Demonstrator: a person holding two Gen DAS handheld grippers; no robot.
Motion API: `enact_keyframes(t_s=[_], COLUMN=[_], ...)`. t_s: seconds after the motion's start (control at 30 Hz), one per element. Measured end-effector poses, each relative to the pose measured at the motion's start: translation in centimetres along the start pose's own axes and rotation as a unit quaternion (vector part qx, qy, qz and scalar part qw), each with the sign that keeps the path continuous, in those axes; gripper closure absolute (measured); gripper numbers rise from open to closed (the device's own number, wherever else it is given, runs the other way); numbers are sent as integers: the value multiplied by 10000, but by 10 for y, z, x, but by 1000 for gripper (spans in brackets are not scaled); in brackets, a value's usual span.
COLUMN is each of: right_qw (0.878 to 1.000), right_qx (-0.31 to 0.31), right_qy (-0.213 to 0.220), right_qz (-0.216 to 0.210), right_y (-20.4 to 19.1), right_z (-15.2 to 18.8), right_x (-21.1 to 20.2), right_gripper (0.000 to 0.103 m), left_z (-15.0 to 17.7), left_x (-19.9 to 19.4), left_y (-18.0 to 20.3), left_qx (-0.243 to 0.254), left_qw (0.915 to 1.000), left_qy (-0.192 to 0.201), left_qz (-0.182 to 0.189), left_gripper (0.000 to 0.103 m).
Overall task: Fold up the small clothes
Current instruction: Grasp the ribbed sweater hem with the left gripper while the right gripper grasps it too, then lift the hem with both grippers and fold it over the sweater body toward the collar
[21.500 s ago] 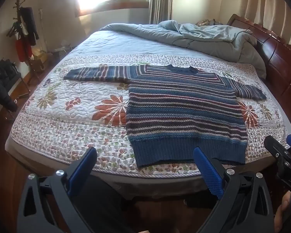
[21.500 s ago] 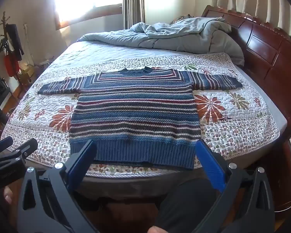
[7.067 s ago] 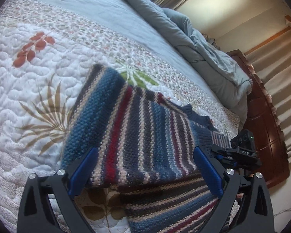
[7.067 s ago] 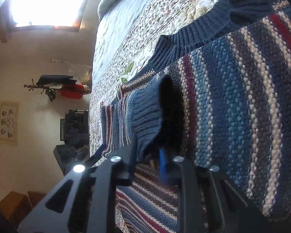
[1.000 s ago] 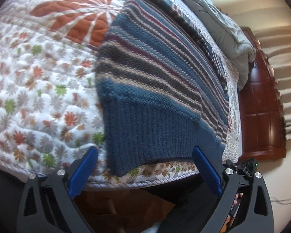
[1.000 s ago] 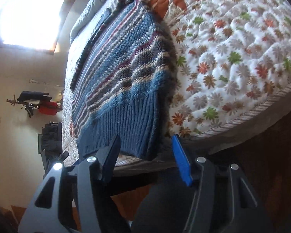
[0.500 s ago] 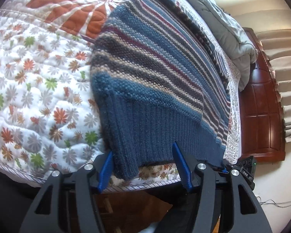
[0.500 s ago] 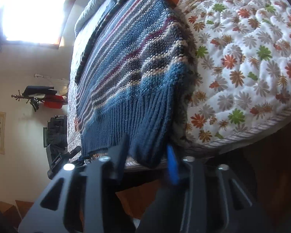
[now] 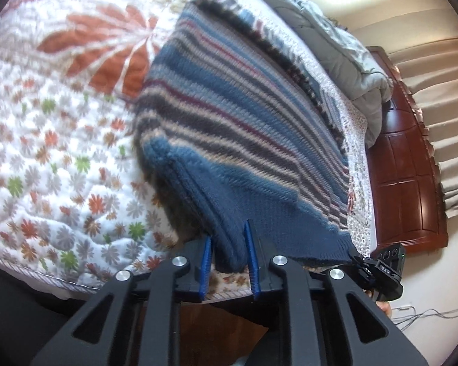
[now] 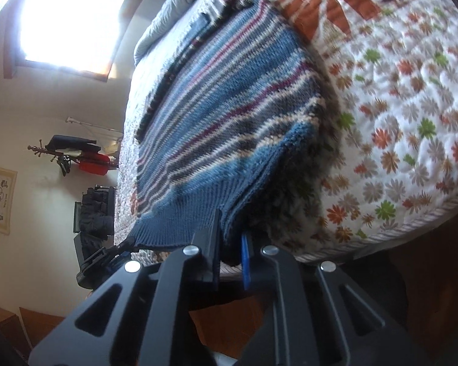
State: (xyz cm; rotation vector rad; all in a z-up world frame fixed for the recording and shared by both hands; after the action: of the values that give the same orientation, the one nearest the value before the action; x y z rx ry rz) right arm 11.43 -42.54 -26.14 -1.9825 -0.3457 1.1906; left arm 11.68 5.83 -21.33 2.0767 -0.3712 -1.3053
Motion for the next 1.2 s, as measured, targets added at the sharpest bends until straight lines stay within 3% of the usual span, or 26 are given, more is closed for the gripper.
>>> enact_keyframes(t_s=[0.17,0.53,0.63,0.7,0.8,0.83,0.87,0.9,0.93,1.07,1.2], right_qw=[9999,9998,9990,9982,9965,9964,9963,9963,9966,9986,9996], right_qx=[-49,187,395,550,759,767,765,756,724,510,276], right_qy=[80,-112,-209,-250,-346,-361,-382,-390,-372,-129,29], right_qz=[-122,24,35,56,61,91,87,73,80,93,-32], right_y=[-9,10,17,25,35,37,38,40,40,31,12], right_z=[-8,-9,-7,-7,-8,-7,-7,-6,-6,-3,-8], right_x=[-4,5,8,9,13,14,15,17,16,5,-7], right_gripper=[94,94,87,74,64,64,67,90,94,95,96], left_z=[-7,4,4,3,2,2,2,3,4,1,-7], left_x=[-13,12,17,20,27,29,29,29,29,11,3], left_y=[13,-15,-21,-29,-35,-35,-34,-32,-30,-15,7], left_qx=[148,-252,-433,-641,-772,-755,-686,-573,-492,-178,118], left_qw=[9997,9994,9985,9972,9960,9960,9966,9973,9978,9997,9999], left_qy=[173,-230,-341,-379,-456,-468,-449,-435,-408,4,63], left_qz=[69,-36,15,44,46,34,-18,-121,-186,-167,11], left_gripper=[84,84,80,60,57,57,64,86,93,94,95])
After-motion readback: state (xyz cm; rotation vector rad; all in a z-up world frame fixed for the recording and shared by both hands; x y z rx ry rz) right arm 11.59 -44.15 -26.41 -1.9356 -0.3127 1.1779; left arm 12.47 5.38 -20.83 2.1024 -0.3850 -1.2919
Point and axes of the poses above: each gripper's, at about its wrist camera, not at the fingertips, and x roughly the way its jaws point, y to its right, z to its underside, the point moved 2 cm from there along x, roughly the way its jaws point, and after that the axes turned 7 degrees about y, right-handed, at the moved point
